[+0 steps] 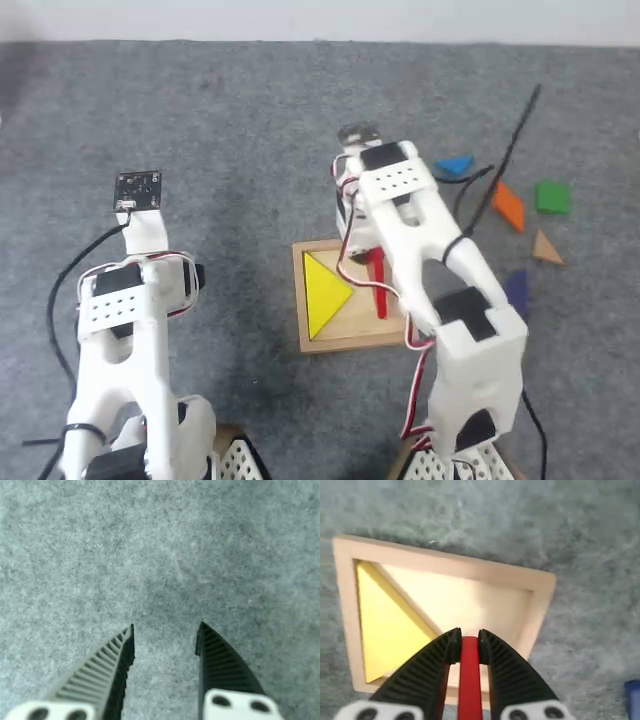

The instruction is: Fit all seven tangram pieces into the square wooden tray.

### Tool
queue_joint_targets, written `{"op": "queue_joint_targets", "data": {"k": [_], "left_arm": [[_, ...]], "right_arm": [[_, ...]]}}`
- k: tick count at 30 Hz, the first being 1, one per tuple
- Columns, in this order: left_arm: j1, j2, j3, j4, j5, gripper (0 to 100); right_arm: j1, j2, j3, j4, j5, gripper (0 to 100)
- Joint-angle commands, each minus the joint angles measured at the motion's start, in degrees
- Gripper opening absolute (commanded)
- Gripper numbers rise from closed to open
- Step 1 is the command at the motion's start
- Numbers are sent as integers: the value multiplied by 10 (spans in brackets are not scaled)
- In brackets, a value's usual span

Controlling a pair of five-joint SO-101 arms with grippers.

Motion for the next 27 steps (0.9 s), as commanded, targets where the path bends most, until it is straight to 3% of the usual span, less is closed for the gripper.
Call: {"op": "queue_joint_targets", "data": {"k": [1,10,20,27], "left_arm": [[4,-17,-3,-11,2,203],[4,-17,-3,-11,2,203],[4,-17,-3,-11,2,203],[4,-17,-3,-11,2,203]], "right_arm": [[-3,4,-39,0,-6,7],[44,10,-87,52,-6,6],[19,10,-69,2,-7,12],[5,11,-66,4,-3,215]]}}
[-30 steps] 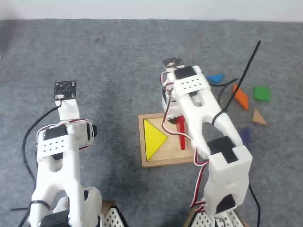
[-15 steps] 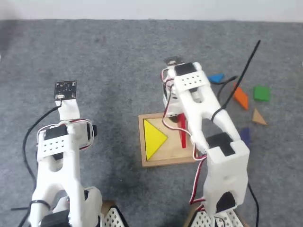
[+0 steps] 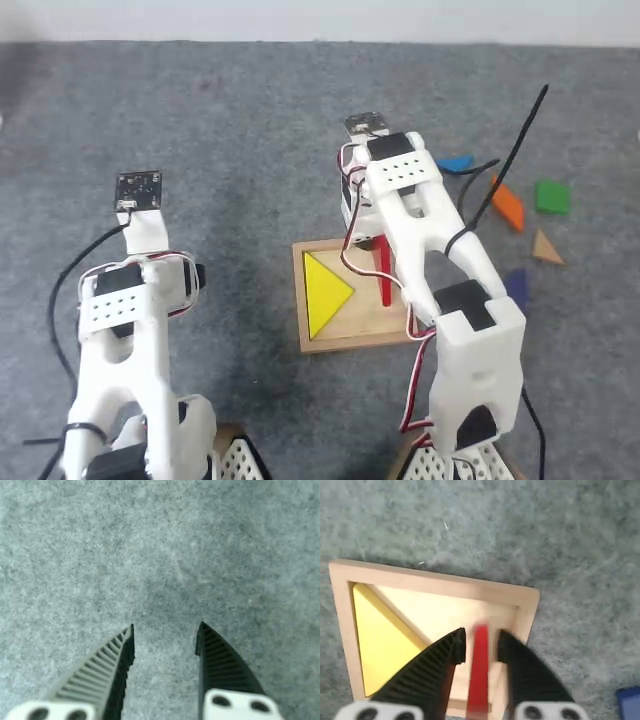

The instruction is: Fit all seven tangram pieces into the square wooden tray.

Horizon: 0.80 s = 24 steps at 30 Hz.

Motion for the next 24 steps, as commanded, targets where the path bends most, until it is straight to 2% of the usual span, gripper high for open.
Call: {"op": "queue_joint_targets", "data": {"k": [1,4,10,17,24], "left_arm": [[4,-16,-3,-11,2,203],[4,-16,-3,-11,2,203],[4,-16,-3,-11,2,203],[4,-16,-3,-11,2,203],[4,-16,-3,-11,2,203]], "right_arm": [[-22,-4,-7,-3,-3,241],[-47,-4,-7,-6,-3,282],[-77,-5,-7,0,-4,262],[-80,-5,-7,-12,-7,245],[-126,-4,-5,-43,-8,245]]}}
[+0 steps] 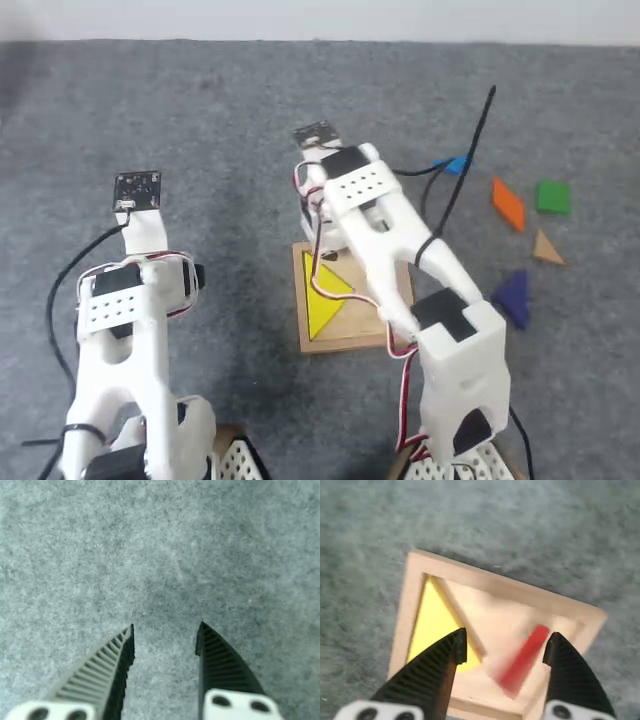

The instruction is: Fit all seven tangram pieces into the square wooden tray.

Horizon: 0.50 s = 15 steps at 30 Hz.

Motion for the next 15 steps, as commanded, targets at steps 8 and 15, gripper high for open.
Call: {"op": "queue_joint_targets", "data": {"k": [8,15], "left_arm": [[4,-16,-1,-11,-10,203],[4,-16,0,-11,-15,203]], "right_arm": [[35,-9,2,17,1,245],[86,-17,3,66,54,245]]}}
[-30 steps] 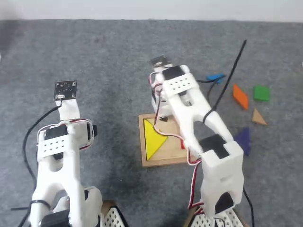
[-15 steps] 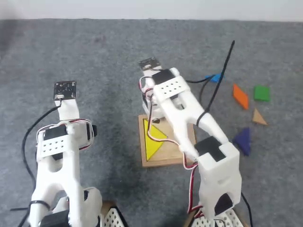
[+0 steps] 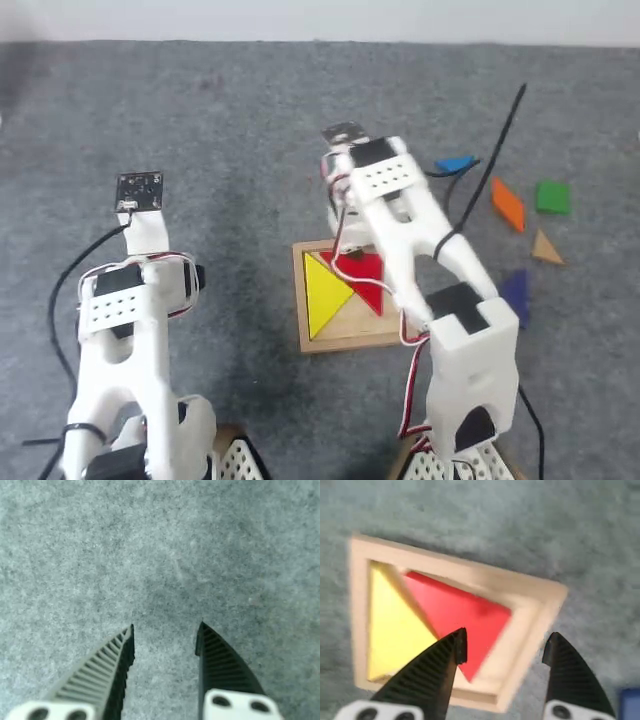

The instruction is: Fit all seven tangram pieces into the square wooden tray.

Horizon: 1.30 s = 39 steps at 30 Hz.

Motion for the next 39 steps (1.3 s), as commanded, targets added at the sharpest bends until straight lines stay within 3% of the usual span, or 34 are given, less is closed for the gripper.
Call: {"op": "queue_joint_targets", "data": {"k": [1,6,10,16,25,39], "left_arm": [[4,-16,-3,-11,-8,203],[4,-16,-3,-11,-8,203],[4,-15,-1,-19,-7,203],[4,-15,-1,-19,-7,203],[4,-15,-1,-19,-7,203],[4,-15,-1,-18,-8,203]], "right_arm": [[10,-27,4,7,26,245],[-11,-163,90,-70,26,245],[-37,-311,247,-133,35,245],[-40,-441,511,-330,79,245],[-44,-332,523,-343,84,245],[-5,-320,525,-315,96,245]]}}
